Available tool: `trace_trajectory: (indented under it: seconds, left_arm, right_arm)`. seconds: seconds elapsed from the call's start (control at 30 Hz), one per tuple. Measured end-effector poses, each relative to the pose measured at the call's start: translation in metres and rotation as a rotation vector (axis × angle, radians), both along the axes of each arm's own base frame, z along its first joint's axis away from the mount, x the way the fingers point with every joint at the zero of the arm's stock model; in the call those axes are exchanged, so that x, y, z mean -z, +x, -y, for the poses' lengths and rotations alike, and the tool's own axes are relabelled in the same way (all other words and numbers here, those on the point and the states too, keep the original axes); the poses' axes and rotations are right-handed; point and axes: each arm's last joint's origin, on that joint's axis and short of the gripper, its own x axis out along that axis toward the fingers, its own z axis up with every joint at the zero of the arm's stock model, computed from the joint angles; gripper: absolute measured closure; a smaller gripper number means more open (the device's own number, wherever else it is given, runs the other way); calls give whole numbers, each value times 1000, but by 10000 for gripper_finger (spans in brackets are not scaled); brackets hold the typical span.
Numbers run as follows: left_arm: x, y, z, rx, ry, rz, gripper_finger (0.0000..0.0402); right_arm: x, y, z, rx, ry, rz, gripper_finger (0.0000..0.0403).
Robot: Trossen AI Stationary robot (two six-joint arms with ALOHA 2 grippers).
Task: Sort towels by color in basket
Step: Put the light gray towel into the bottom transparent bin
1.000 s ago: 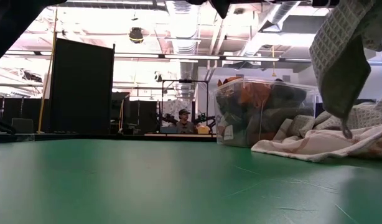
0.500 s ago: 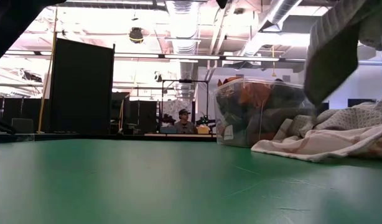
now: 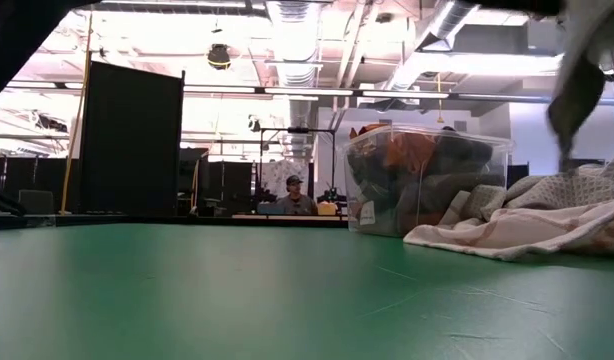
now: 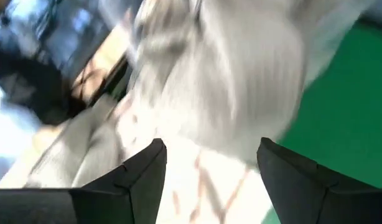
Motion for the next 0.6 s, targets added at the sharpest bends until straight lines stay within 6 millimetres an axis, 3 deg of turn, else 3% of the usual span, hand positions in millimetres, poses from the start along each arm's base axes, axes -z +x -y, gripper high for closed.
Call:
trace_trajectory:
  seconds: [0.17, 0.43, 0.6]
  left_arm:
    - [-31, -32, -23, -134, 80, -86, 162]
    - [-110, -97, -72, -316, -122, -110, 162]
    - [-138, -131, -88, -407, -194, -110, 162]
  right_arm:
    - [1, -4, -2, 68, 60, -84, 348]
    - [1, -5, -6, 201, 139, -121, 365]
    - [1, -6, -6, 426, 154, -83, 358]
